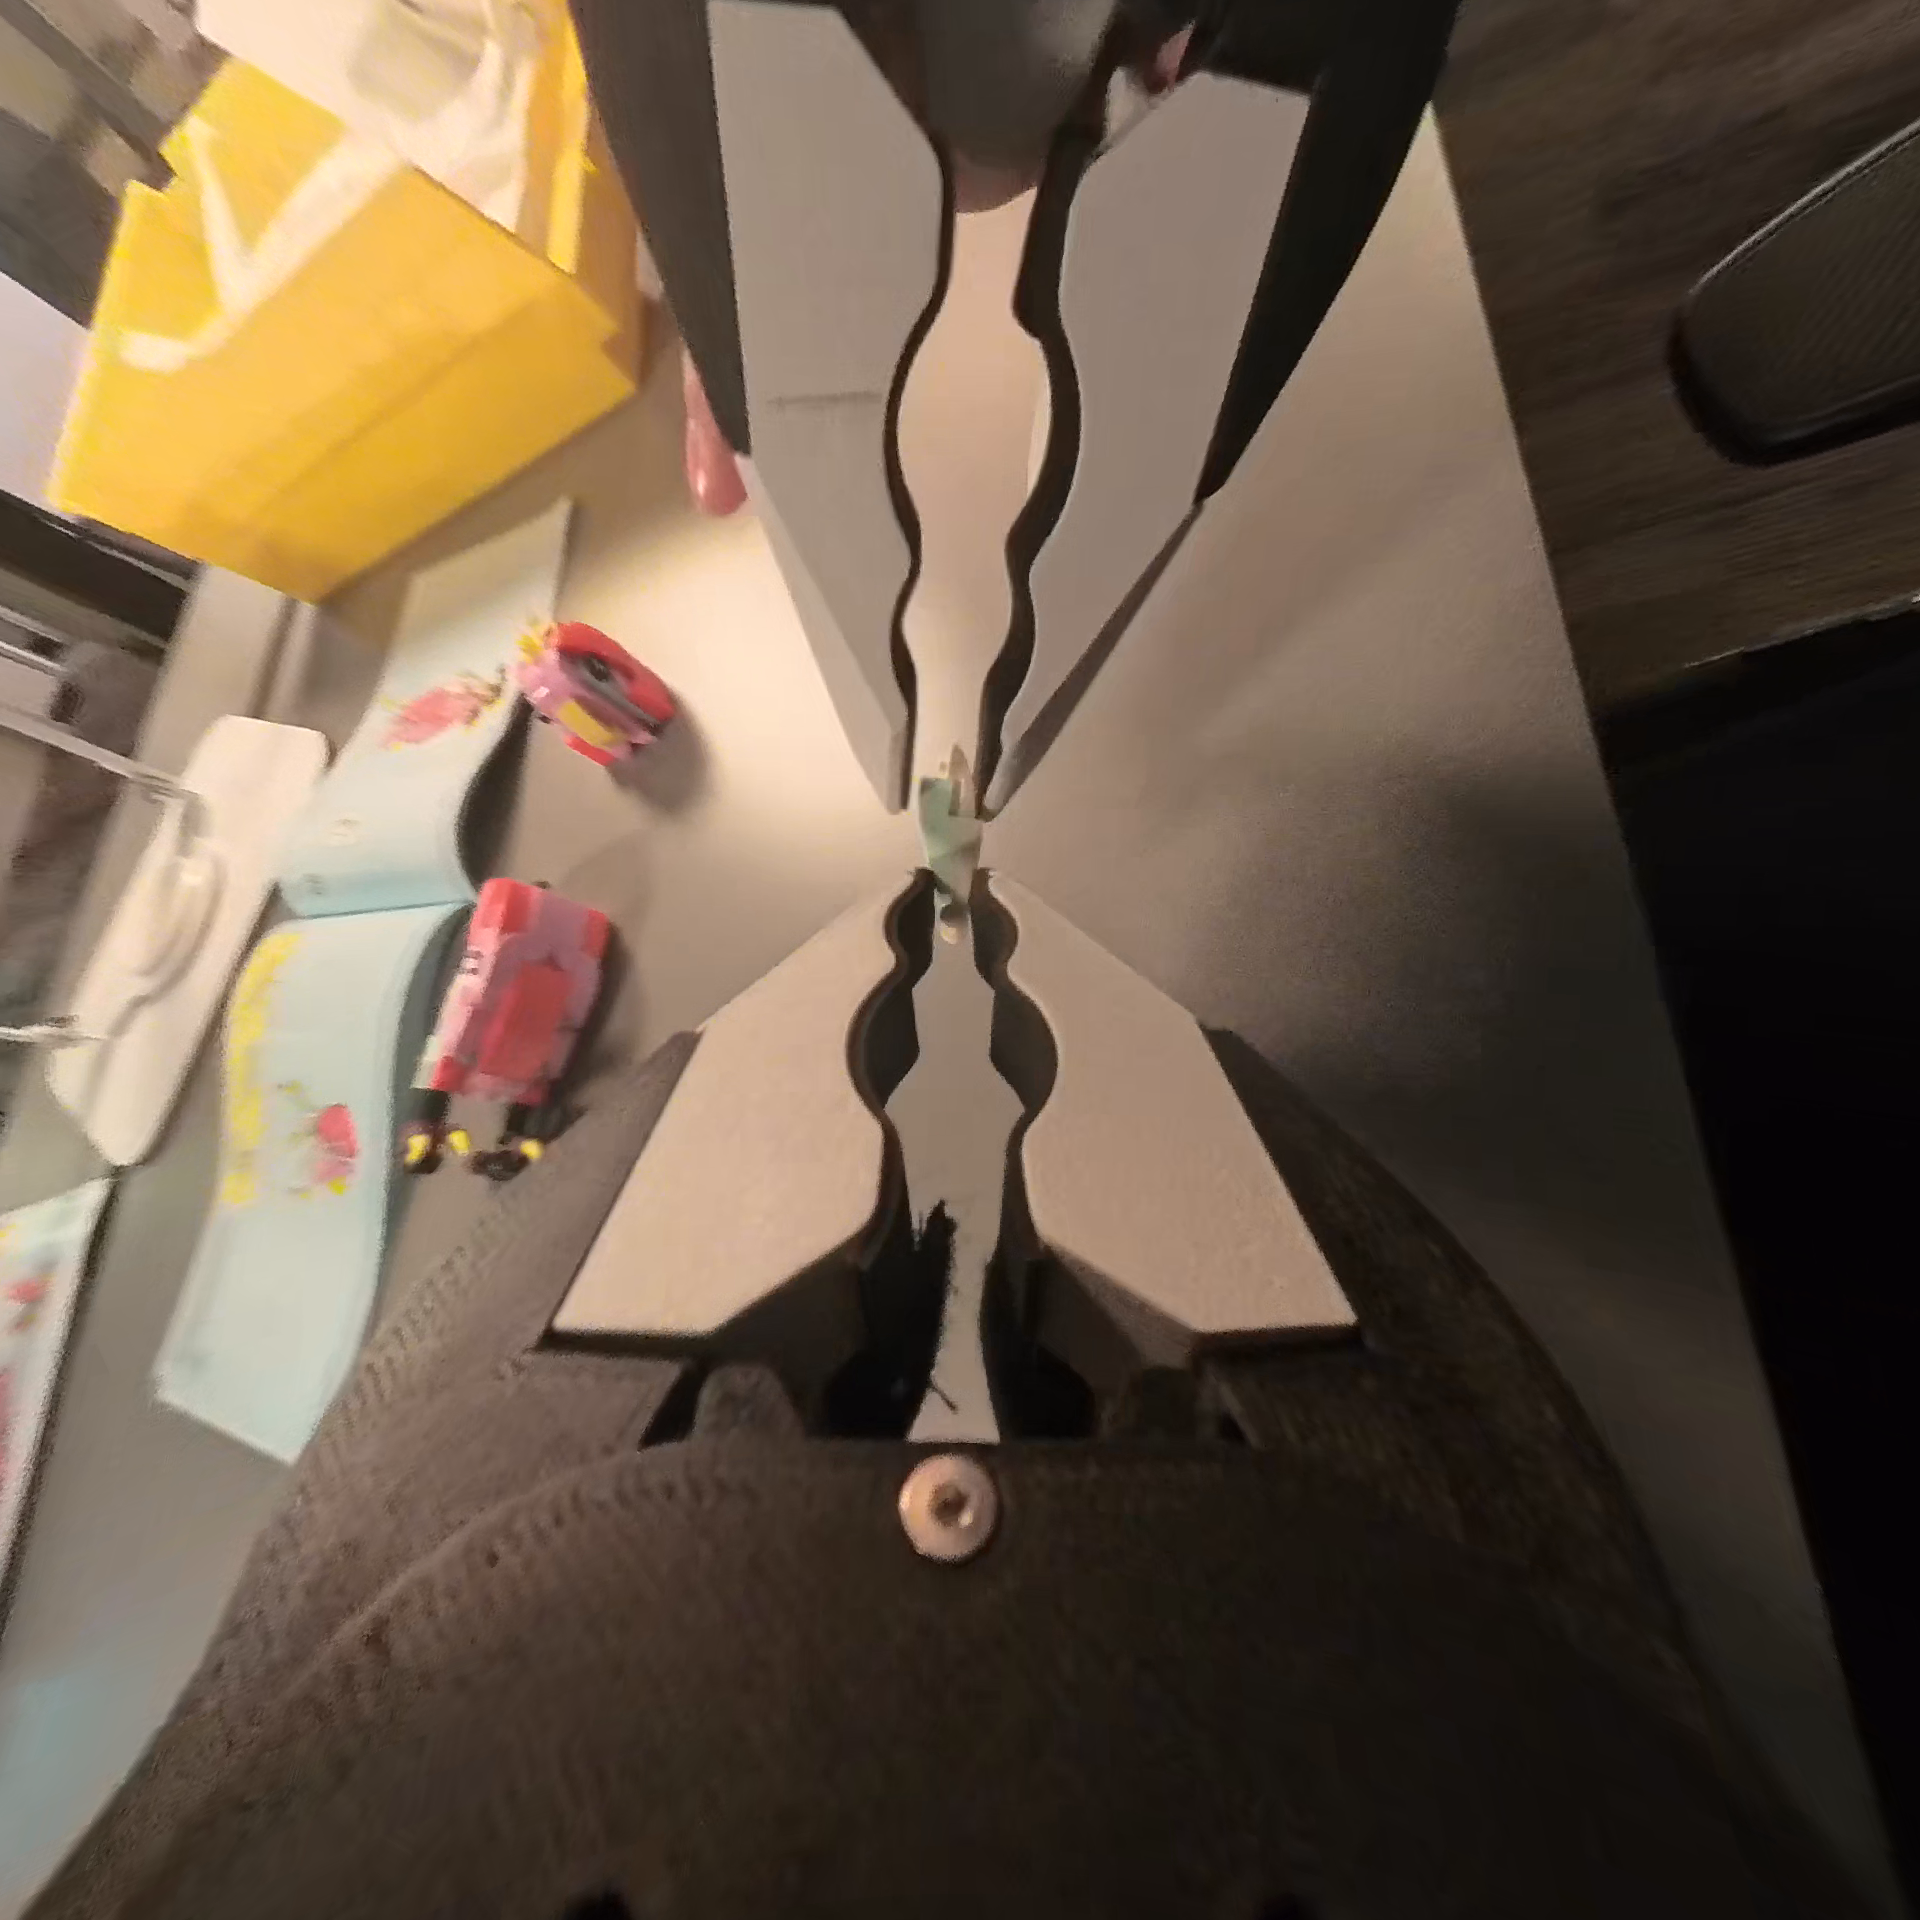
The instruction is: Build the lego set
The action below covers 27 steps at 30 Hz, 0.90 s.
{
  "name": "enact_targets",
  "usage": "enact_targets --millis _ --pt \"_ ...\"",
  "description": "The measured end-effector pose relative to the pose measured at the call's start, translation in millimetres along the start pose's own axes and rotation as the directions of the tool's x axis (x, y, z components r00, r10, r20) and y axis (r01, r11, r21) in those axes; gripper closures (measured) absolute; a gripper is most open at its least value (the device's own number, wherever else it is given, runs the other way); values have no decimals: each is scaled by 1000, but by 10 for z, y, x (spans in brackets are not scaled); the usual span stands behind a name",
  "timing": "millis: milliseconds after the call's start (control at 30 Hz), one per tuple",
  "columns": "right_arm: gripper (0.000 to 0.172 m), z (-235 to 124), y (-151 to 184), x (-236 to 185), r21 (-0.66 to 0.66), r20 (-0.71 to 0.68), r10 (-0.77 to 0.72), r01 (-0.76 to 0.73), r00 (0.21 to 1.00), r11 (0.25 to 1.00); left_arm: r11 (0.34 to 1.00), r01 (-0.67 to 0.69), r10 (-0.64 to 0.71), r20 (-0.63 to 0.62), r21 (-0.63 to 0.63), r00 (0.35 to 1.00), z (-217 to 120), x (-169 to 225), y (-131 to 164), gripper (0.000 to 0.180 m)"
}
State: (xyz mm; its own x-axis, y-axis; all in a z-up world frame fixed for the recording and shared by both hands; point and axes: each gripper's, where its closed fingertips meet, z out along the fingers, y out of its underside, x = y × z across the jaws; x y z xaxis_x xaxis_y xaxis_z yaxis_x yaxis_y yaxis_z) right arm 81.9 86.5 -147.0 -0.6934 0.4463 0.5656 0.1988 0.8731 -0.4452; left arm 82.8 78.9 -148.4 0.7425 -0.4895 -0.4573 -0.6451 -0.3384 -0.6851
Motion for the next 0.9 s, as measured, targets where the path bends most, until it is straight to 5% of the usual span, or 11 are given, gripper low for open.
enact_targets --millis 367,900 --pt "165 -87 -106 127 -78 -107 -116 108 987 991 994 -107 107 106 -5 989 -136 -100 -90 175" --pt "162 30 -76 77 13 -106 -60 62 993 998 1000 -29 28 86 11 996 -54 -63 1 175"
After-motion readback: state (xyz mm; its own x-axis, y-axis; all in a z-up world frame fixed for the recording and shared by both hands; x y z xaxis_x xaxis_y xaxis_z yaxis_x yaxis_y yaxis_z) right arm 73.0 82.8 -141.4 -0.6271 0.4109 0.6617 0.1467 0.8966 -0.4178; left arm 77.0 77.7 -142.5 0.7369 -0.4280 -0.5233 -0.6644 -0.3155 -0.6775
